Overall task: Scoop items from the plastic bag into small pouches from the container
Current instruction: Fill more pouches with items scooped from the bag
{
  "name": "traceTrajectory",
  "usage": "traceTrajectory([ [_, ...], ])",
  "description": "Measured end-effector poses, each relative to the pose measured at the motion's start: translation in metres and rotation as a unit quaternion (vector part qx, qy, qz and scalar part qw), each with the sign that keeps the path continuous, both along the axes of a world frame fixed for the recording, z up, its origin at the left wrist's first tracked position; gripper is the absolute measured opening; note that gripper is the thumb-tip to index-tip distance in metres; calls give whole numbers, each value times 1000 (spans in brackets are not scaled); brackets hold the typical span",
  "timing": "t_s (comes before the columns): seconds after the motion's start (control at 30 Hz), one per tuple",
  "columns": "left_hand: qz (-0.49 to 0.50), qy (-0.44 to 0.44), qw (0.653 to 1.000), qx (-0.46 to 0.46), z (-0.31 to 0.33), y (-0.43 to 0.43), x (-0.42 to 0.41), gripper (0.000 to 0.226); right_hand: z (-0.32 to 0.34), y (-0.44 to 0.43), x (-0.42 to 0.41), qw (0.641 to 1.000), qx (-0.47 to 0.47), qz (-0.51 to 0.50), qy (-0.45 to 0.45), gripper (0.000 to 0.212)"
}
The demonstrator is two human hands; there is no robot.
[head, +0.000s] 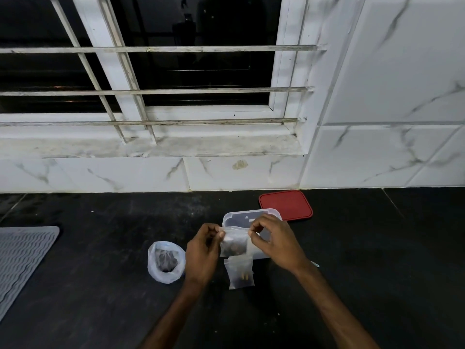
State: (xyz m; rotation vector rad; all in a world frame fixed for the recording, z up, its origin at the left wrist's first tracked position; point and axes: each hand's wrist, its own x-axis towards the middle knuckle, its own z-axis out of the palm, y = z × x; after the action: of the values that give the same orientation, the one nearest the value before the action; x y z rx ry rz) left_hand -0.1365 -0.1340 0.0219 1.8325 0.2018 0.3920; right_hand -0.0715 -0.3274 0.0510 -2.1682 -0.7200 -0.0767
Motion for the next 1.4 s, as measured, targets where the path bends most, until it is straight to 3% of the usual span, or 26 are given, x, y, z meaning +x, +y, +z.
traceTrajectory([
  [0.23,-36,-17,998,-53,0,-6,-2,4,0,12,0,999,-46,-9,-13,16],
  [0.4,-37,-31,999,-23,-3,-8,-1,7,-3,28,-3,994,-95,-6,-50,9],
  [0.53,-38,-28,999,-13,-6,-2,-3,4,-4,33,-8,996,-88,-14,-29,24],
  [0.8,-48,-20,998,-40,-4,-3,-1,5,-2,35,-2,989,-135,0,-51,15],
  [0.97,-75,-24,997,-2,-8,2,-1,5,-5,34,-2,988,-141,-1,-61,23],
  [1.4,-18,-34,998,39,-9,3,-3,12,-6,40,-9,979,-144,-15,-142,12],
])
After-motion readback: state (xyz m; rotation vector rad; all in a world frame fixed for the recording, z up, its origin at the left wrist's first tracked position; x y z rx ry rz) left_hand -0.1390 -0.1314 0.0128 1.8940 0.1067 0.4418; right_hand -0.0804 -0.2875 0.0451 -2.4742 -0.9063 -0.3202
